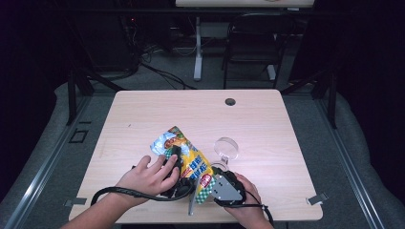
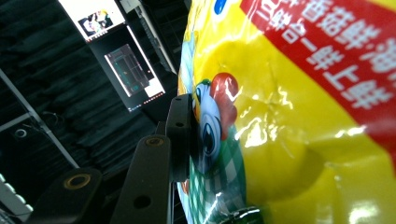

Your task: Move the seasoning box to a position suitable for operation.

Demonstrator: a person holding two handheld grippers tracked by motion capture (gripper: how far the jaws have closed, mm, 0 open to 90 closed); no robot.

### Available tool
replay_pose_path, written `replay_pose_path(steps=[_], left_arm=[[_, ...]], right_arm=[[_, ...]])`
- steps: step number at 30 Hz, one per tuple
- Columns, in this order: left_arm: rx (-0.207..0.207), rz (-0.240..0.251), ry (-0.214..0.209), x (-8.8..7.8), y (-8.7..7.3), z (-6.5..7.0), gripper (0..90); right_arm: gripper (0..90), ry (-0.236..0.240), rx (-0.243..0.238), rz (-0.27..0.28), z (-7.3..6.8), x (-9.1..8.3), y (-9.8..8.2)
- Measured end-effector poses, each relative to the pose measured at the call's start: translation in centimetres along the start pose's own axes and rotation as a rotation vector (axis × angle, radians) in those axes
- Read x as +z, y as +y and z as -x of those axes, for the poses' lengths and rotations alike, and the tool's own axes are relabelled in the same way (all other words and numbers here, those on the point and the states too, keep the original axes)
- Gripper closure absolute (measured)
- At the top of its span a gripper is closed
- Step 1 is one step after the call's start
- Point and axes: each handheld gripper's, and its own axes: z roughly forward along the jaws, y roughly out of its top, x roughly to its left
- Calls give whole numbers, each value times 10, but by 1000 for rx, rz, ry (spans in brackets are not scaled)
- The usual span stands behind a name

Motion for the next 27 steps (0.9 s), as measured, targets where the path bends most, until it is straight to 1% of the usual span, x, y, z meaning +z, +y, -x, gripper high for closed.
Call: replay_pose_path(steps=[1, 6, 8, 9, 10, 11, 13, 14, 15, 16, 21, 22, 23, 27], left_arm=[[-1, 1, -5, 0, 0, 0, 703], [13, 0, 2, 0, 1, -2, 704], [12, -2, -6, 0, 1, -2, 704], [18, -3, 2, -1, 1, -3, 704], [26, -2, 0, -1, 1, -3, 705], [21, -4, 0, -1, 1, -3, 705], [42, -6, -2, -1, 2, -4, 705], [41, -7, -3, -1, 2, -4, 705], [25, -4, -2, -1, 2, -3, 706], [24, -5, -3, -1, 2, -3, 707], [33, -9, -6, -1, 3, -4, 717], [41, -11, -7, -1, 3, -4, 717], [35, -11, -6, -1, 3, -4, 718], [41, -11, -4, -2, 4, -5, 718]], right_arm=[[704, 0, -1, -1, 0, 0, 0], [704, -3, -2, -6, 0, 0, -1], [704, -2, -1, -6, 0, 0, -1], [704, -3, -1, -6, 0, 0, 0], [704, -5, -1, -4, 0, 0, 0], [704, -5, -1, -4, 0, 0, 0], [704, -4, -1, -4, 0, 0, 0], [704, -4, -3, -4, 0, 0, 0], [704, -2, -3, -3, 0, 0, 0], [704, -3, -4, -4, 0, 0, 0], [704, -7, -1, -4, 0, 0, 0], [704, -8, -1, -3, 0, 0, -1], [704, -7, 1, -2, 0, 0, -1], [704, -7, 1, -4, 0, 1, -1]])
